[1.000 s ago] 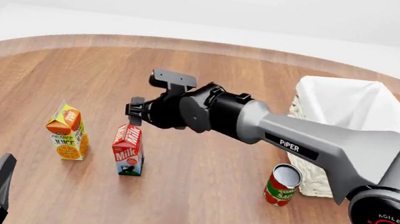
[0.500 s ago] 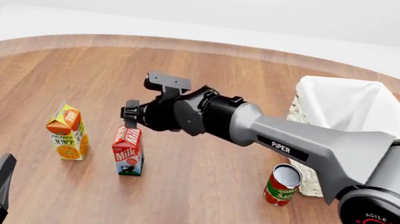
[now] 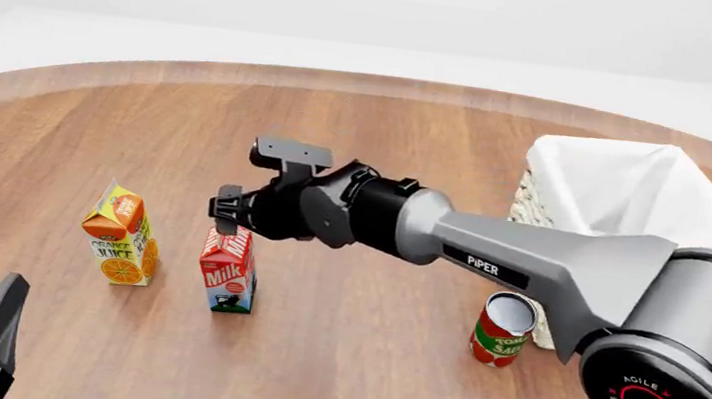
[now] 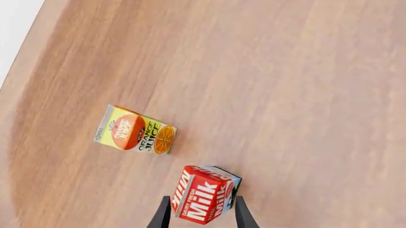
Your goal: Pick the milk and place it in the basket.
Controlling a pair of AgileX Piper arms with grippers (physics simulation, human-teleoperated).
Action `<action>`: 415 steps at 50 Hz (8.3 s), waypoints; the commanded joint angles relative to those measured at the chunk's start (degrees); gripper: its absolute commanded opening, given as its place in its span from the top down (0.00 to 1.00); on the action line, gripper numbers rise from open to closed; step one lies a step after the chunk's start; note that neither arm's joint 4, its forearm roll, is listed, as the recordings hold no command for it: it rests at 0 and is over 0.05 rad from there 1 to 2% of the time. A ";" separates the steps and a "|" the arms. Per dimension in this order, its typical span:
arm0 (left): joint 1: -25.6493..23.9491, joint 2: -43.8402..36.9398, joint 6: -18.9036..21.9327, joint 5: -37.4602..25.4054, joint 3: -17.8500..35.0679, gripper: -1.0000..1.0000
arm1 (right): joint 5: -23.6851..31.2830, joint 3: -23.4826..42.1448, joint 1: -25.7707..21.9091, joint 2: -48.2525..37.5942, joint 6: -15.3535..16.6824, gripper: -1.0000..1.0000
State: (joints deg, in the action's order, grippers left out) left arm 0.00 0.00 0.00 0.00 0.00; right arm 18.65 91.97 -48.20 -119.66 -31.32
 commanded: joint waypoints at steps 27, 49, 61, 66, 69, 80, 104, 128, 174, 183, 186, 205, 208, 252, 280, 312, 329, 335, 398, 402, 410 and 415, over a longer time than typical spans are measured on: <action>0.00 0.00 0.00 0.00 0.00 0.00 | -0.60 1.95 -1.48 -3.66 -1.14 0.00; 0.00 0.00 0.00 0.00 0.00 0.00 | -1.67 1.84 -2.07 -5.05 -2.04 0.00; 0.00 0.00 0.00 0.00 0.00 0.00 | -2.57 0.95 -2.99 -5.49 -3.33 0.00; 0.00 0.00 0.00 0.00 0.00 0.00 | -2.98 0.19 -3.08 -5.33 -3.65 0.00; 0.00 0.00 0.00 0.00 0.00 0.00 | -3.23 -0.06 -3.26 -5.43 -3.81 0.00; 0.00 0.00 0.00 0.00 0.00 0.00 | -3.91 -1.12 -2.95 -5.23 -4.13 0.00; 0.00 0.00 0.00 0.00 0.00 0.00 | -3.39 1.25 -1.22 -6.65 -2.84 0.00; 0.00 0.00 0.00 0.00 0.00 0.00 | -3.51 1.92 -0.88 -5.07 0.13 1.00; 0.00 0.00 0.00 0.00 0.00 0.00 | -3.70 -7.54 1.00 11.51 3.36 1.00; 0.00 0.00 0.00 0.00 0.00 0.00 | -3.10 -9.61 2.41 15.50 4.29 1.00; 0.00 0.00 0.00 0.00 0.00 0.00 | -2.73 -10.18 3.02 17.03 4.75 1.00; 0.00 0.00 0.00 0.00 0.00 0.00 | -1.13 -15.92 8.37 28.19 6.58 1.00; 0.00 0.00 0.00 0.00 0.00 0.00 | -0.59 -16.63 9.73 30.40 6.90 1.00; 0.00 0.00 0.00 0.00 0.00 0.00 | 3.35 -19.39 24.47 44.69 10.71 1.00; 0.00 0.00 0.00 0.00 0.00 0.00 | 4.99 -21.32 33.42 50.62 12.46 1.00; 0.00 0.00 0.00 0.00 0.00 0.00 | 4.44 -22.26 42.63 51.37 14.99 1.00; 0.00 0.00 0.00 0.00 0.00 0.00 | 2.74 -24.07 47.91 51.25 15.59 1.00; 0.00 0.00 0.00 0.00 0.00 0.00 | 1.85 -25.08 49.15 51.17 15.44 1.00; 0.00 0.00 0.00 0.00 0.00 0.00 | -8.03 -34.58 55.50 45.92 14.52 1.00; 0.00 0.00 0.00 0.00 0.00 0.00 | -8.70 -35.29 55.63 45.62 14.58 1.00; 0.00 0.00 0.00 0.00 0.00 0.00 | -9.74 -35.79 55.60 44.64 14.34 1.00; 0.00 0.00 0.00 0.00 0.00 0.00 | -10.33 -35.96 55.68 44.06 14.34 1.00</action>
State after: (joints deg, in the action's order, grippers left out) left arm 0.00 0.00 0.00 0.00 0.00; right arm 9.86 55.73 7.33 -75.33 -16.13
